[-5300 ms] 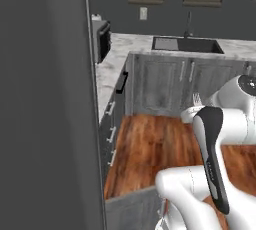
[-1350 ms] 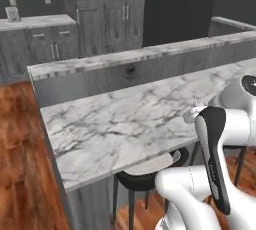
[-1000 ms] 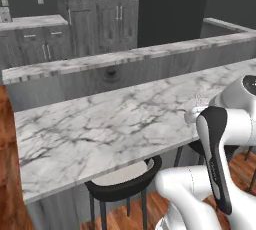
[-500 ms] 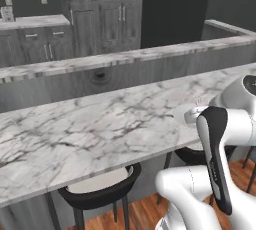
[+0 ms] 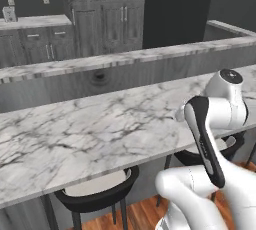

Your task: Take the fork and place it on the left side of the plate. Then take the spoon and place it on the right side of the plate. Make sure they're directly next to the plate.

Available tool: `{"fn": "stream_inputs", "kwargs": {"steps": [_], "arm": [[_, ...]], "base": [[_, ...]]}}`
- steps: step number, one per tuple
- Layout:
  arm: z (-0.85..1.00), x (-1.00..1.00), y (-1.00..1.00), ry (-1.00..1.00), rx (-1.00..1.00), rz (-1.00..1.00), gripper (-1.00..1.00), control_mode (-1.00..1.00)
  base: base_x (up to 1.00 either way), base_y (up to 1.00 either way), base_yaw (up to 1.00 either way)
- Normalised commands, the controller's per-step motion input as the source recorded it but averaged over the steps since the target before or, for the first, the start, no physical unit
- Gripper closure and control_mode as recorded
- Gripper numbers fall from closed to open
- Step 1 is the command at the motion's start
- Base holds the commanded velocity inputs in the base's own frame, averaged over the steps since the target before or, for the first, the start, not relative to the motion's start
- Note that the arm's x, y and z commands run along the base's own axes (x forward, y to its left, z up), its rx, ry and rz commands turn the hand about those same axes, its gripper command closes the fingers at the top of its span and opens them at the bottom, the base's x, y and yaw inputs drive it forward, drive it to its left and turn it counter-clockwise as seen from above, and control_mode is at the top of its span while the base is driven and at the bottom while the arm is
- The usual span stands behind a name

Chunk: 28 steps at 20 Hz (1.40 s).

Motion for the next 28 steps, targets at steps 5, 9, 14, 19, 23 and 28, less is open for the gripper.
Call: {"fn": "stream_inputs", "kwargs": {"steps": [5, 9, 14, 19, 23, 28], "arm": [[-0.47, 0.74, 0.15, 0.28, -0.07, 0.08, 1.0, -1.0], [-0.46, 0.49, 0.03, 0.13, -0.04, 0.05, 1.0, -1.0], [-0.59, 0.4, 0.0, 0.01, -0.05, 0.02, 1.0, -1.0], [-0.61, 0.36, -0.05, -0.02, -0.02, 0.0, 1.0, -1.0], [-0.46, 0.28, -0.2, -0.08, 0.0, 0.0, 1.0, -1.0], [-0.35, 0.36, -0.31, -0.02, 0.0, 0.0, 1.0, -1.0]], "base": [[0.0, 0.0, 0.0], [0.0, 0.0, 0.0], [0.0, 0.0, 0.0], [0.0, 0.0, 0.0], [0.0, 0.0, 0.0], [0.0, 0.0, 0.0]]}}
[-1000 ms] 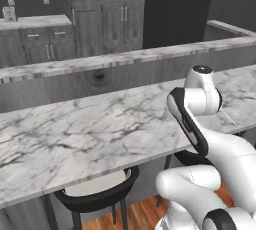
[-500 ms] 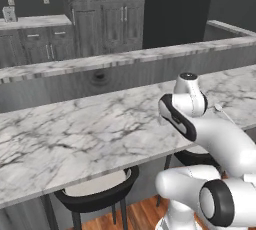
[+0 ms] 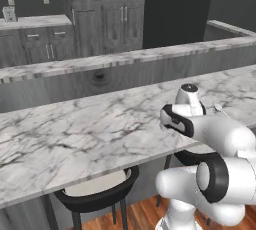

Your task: Take the fork and place it on the left side of the plate. Then take the spoon and place it on the right side of the plate. Make sure they're directly next to the plate.

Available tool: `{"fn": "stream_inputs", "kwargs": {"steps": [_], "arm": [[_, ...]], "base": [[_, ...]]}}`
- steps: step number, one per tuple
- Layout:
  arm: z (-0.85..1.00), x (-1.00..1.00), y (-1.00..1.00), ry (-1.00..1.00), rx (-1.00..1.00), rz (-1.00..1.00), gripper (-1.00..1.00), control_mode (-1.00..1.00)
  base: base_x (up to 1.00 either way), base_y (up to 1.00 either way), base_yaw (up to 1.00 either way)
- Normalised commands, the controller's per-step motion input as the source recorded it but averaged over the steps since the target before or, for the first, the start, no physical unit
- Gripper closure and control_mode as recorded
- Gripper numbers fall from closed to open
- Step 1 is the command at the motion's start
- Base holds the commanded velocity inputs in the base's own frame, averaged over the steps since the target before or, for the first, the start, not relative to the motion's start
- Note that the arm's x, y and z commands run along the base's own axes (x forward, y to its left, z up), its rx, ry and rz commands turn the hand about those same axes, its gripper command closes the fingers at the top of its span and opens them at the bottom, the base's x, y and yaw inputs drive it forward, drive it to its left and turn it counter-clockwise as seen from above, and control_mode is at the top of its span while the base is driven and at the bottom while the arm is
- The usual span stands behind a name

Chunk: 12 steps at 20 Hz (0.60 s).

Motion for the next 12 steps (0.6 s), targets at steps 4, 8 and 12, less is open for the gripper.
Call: {"fn": "stream_inputs", "kwargs": {"steps": [4, 8, 12], "arm": [[-0.32, 0.39, -0.15, 0.0, 0.0, 0.0, 1.0, -1.0], [-0.16, 0.38, -0.01, 0.0, 0.0, -0.01, 1.0, -1.0], [-0.13, 0.23, 0.0, 0.01, 0.0, -0.01, 1.0, -1.0]], "base": [[0.0, 0.0, 0.0], [0.0, 0.0, 0.0], [0.0, 0.0, 0.0]]}}
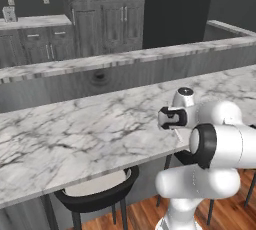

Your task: Take the fork and place it on the left side of the plate. Then take the spoon and place it on the right side of the plate. Make sure they're directly next to the plate.

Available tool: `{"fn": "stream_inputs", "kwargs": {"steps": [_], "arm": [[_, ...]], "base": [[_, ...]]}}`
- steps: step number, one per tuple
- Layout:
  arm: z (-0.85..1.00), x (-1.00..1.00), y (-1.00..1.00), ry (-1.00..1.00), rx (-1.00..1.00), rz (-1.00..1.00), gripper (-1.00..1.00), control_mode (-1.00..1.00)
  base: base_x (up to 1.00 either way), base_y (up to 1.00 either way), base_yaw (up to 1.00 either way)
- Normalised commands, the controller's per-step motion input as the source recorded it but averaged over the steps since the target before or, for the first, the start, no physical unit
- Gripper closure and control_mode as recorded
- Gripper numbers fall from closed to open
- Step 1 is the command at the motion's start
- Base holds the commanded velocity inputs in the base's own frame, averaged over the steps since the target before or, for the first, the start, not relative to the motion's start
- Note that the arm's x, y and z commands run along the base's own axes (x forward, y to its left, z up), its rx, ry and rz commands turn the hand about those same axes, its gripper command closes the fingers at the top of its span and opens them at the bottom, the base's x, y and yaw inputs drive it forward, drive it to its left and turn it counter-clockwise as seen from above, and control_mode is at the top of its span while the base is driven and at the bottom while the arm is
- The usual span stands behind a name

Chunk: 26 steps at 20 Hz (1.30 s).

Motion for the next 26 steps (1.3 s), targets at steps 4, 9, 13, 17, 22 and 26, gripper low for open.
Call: {"fn": "stream_inputs", "kwargs": {"steps": [4, 9, 13, 17, 22, 26], "arm": [[-0.17, 0.18, 0.0, 0.02, 0.0, 0.0, 1.0, -1.0], [-0.21, 0.17, 0.0, 0.02, 0.0, 0.0, 1.0, -1.0], [-0.19, 0.19, 0.0, 0.01, 0.0, 0.0, 1.0, -1.0], [-0.23, 0.22, 0.0, 0.01, 0.0, 0.0, 1.0, -1.0], [-0.3, 0.25, 0.0, 0.04, 0.0, 0.0, 1.0, -1.0], [-0.32, 0.27, 0.01, 0.05, 0.0, 0.0, -1.0, -1.0]], "base": [[0.0, 0.0, 0.0], [0.0, 0.0, 0.0], [0.0, 0.0, 0.0], [0.0, 0.0, 0.0], [0.0, 0.0, 0.0], [0.0, 0.0, 0.0]]}}
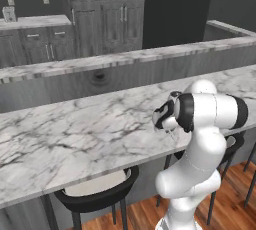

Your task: Take the fork and place it on the left side of the plate. Then take the spoon and place it on the right side of the plate. Make sure they're directly next to the plate.

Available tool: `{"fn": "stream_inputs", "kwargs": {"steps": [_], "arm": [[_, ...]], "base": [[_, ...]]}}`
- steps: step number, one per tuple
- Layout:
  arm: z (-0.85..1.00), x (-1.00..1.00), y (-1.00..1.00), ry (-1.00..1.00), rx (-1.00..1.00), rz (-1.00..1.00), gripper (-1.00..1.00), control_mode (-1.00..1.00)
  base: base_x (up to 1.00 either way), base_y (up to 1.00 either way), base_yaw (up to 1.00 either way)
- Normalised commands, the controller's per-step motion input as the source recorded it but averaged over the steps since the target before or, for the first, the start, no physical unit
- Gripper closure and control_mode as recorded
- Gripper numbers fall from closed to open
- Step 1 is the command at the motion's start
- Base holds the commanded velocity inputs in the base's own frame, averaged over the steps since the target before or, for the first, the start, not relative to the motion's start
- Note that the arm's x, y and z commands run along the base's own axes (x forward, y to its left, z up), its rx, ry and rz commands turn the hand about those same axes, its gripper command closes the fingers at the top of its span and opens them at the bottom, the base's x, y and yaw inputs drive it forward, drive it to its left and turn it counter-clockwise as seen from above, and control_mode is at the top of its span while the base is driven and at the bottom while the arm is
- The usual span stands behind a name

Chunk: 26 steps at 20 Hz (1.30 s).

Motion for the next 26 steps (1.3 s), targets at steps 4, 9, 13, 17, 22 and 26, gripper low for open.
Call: {"fn": "stream_inputs", "kwargs": {"steps": [4, 9, 13, 17, 22, 26], "arm": [[-0.05, 0.08, 0.01, 0.01, 0.0, 0.0, -1.0, -1.0], [0.28, -0.32, -0.01, 0.0, 0.0, 0.0, -1.0, -1.0], [0.56, -0.47, 0.0, -0.02, 0.0, 0.0, -1.0, -1.0], [0.65, -0.51, 0.0, -0.02, 0.0, 0.0, -1.0, -1.0], [0.7, -0.49, 0.0, -0.02, 0.0, 0.0, -1.0, -1.0], [0.74, -0.5, 0.0, -0.02, 0.0, 0.0, -1.0, -1.0]], "base": [[0.0, 0.0, 0.0], [0.0, 0.0, 0.0], [0.0, 0.0, 0.0], [0.0, 0.0, 0.0], [0.0, 0.0, 0.0], [0.0, 0.0, 0.0]]}}
